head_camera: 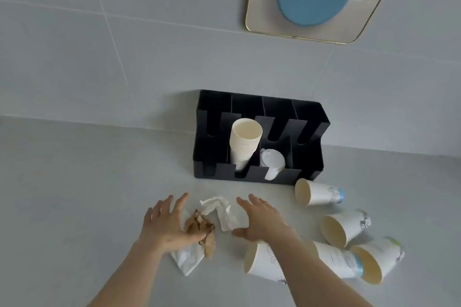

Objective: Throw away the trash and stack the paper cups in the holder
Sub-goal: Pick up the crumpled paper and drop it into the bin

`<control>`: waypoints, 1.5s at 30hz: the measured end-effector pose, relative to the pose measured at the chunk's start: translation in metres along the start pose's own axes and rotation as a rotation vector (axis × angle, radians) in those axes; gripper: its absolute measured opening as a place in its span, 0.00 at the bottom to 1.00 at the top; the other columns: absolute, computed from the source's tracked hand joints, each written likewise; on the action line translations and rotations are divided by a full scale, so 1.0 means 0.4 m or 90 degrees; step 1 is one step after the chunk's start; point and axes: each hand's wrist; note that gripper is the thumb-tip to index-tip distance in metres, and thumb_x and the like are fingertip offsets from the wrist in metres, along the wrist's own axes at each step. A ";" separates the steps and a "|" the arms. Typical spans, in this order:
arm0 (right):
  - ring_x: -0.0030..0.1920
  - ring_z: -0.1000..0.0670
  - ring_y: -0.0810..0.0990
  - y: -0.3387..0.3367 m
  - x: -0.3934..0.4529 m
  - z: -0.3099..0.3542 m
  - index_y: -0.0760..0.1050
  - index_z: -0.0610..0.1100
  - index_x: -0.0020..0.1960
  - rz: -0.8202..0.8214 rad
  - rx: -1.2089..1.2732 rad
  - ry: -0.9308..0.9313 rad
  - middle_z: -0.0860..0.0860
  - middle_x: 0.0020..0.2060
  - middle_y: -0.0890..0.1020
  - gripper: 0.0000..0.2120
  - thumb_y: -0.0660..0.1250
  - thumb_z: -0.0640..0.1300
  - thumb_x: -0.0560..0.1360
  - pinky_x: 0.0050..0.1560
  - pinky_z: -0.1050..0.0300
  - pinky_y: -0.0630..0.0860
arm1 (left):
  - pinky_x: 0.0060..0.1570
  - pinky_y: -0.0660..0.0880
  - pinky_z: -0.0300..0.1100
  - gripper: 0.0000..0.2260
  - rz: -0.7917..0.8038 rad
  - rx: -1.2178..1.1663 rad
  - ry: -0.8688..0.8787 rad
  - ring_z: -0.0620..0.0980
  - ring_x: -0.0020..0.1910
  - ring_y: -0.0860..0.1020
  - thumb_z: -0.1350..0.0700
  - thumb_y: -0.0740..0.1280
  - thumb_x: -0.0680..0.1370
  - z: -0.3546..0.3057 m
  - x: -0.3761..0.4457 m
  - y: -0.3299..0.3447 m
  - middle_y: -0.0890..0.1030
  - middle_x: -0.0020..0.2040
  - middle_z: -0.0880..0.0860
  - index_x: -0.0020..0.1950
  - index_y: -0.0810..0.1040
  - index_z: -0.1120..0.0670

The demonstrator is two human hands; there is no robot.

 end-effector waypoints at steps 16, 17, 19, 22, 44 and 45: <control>0.65 0.43 0.72 0.148 0.141 0.164 0.65 0.58 0.74 -0.060 0.045 -0.079 0.50 0.67 0.74 0.31 0.72 0.49 0.75 0.61 0.48 0.77 | 0.47 0.77 0.49 0.31 -0.179 0.028 -0.107 0.55 0.54 0.80 0.45 0.80 0.61 0.071 -0.011 0.188 0.81 0.52 0.49 0.62 0.76 0.47; 0.64 0.44 0.73 0.148 0.146 0.163 0.66 0.58 0.74 -0.072 0.061 -0.081 0.50 0.66 0.75 0.29 0.71 0.46 0.76 0.60 0.48 0.77 | 0.47 0.76 0.48 0.27 -0.182 0.017 -0.122 0.54 0.52 0.80 0.47 0.79 0.64 0.064 -0.011 0.183 0.81 0.50 0.49 0.61 0.77 0.47; 0.62 0.43 0.76 0.144 0.160 0.155 0.68 0.56 0.72 -0.090 0.107 -0.075 0.50 0.63 0.78 0.27 0.70 0.43 0.76 0.59 0.48 0.78 | 0.47 0.75 0.47 0.19 -0.194 -0.013 -0.154 0.53 0.52 0.80 0.49 0.76 0.71 0.051 -0.012 0.172 0.82 0.50 0.49 0.59 0.78 0.48; 0.56 0.42 0.80 0.122 0.178 0.128 0.71 0.55 0.67 -0.138 0.184 -0.045 0.49 0.57 0.79 0.23 0.71 0.44 0.75 0.52 0.49 0.78 | 0.45 0.73 0.45 0.10 -0.217 -0.073 -0.227 0.51 0.54 0.79 0.49 0.69 0.77 0.040 -0.016 0.156 0.79 0.53 0.48 0.58 0.76 0.47; 0.52 0.56 0.82 0.094 0.117 0.294 0.77 0.56 0.66 0.181 0.517 -0.228 0.54 0.52 0.84 0.25 0.70 0.37 0.72 0.53 0.61 0.79 | 0.54 0.77 0.45 0.09 -0.365 -0.854 -0.295 0.47 0.53 0.83 0.46 0.66 0.81 0.000 -0.181 0.078 0.85 0.48 0.47 0.51 0.81 0.49; 0.54 0.55 0.82 0.103 0.106 0.318 0.76 0.56 0.68 0.201 0.505 -0.241 0.54 0.53 0.84 0.27 0.69 0.38 0.72 0.55 0.61 0.78 | 0.53 0.78 0.45 0.08 -0.378 -0.845 -0.307 0.47 0.52 0.84 0.47 0.66 0.81 0.020 -0.203 0.089 0.85 0.49 0.47 0.51 0.81 0.49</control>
Point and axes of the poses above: each hand's wrist, its own x-axis towards the middle knuckle, its own y-axis out of the palm, z = x × y
